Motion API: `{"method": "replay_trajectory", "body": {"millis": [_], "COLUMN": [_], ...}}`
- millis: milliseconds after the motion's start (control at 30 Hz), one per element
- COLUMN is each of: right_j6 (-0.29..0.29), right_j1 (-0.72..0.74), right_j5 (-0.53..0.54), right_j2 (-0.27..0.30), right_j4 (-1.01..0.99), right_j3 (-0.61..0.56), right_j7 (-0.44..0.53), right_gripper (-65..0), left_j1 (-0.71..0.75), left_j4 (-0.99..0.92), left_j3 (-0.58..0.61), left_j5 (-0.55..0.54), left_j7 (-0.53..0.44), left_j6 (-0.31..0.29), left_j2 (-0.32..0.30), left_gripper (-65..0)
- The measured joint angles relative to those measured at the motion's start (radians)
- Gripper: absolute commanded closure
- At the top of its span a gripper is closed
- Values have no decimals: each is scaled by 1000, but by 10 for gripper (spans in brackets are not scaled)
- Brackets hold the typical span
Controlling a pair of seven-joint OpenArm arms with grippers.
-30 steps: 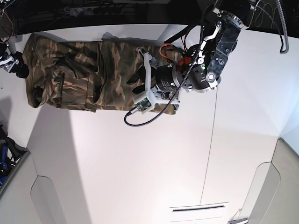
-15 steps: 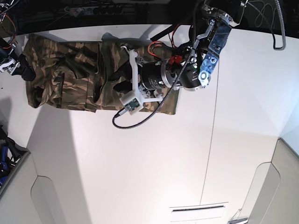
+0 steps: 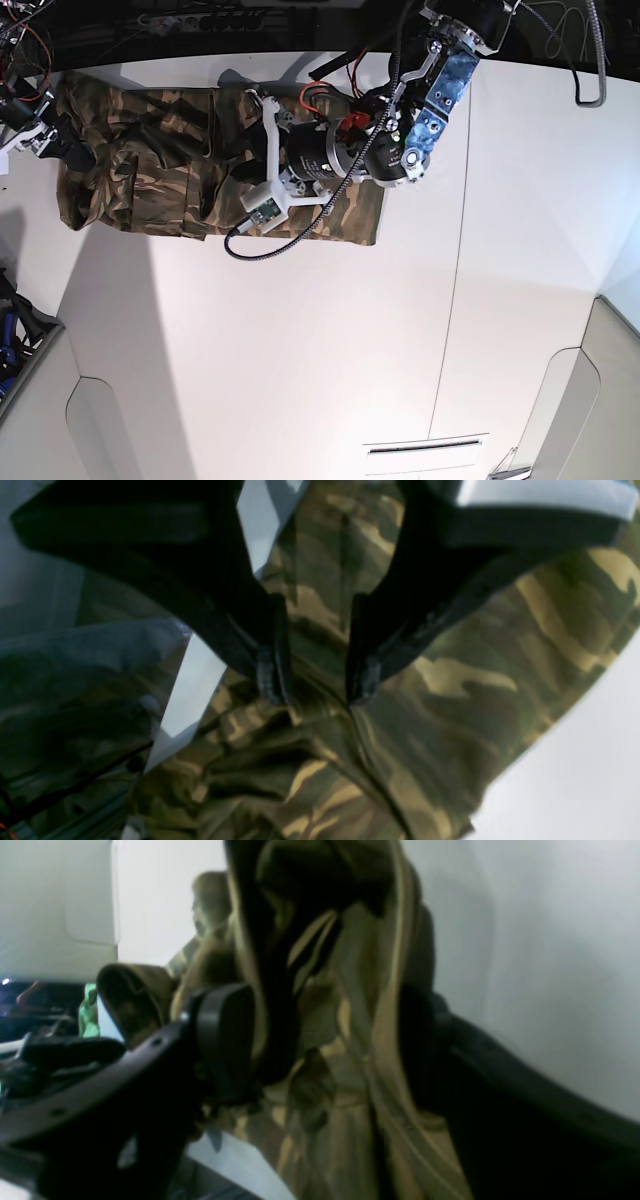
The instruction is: Fold the T-shirt properly
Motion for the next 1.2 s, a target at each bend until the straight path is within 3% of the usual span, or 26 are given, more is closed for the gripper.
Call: {"method": "replay_trajectory", "body": {"millis": [400,567,633,733,800,1200], "right_j6": [12,22,23,11,21,14], "right_j1": [2,3,4,6,6,31], "right_j5": [22,-57,-83,-118,-133,-159], "right_j2": [3,5,6,8,8,8], "right_j4": [3,9,9,8,8,8], "right_j3": [-187,-223,-235,-254,-258,-255], "right_j7": [33,98,116,119,115,113], "right_gripper": [-429,-428,-359,-126,-16,0], "left_j1": [0,0,0,0,0,0], "left_j4": [-10,-10,-10,-10,-10,30], "left_j3": [0,0,0,0,0,-40], "left_j5": [-1,-1,-1,-1,-1,-29], "left_j7": [0,0,0,0,0,4], "left_j6": [0,0,0,0,0,0], "left_j2": [0,0,0,0,0,0], "left_gripper": [-194,-194,-194,-194,-194,-194]}}
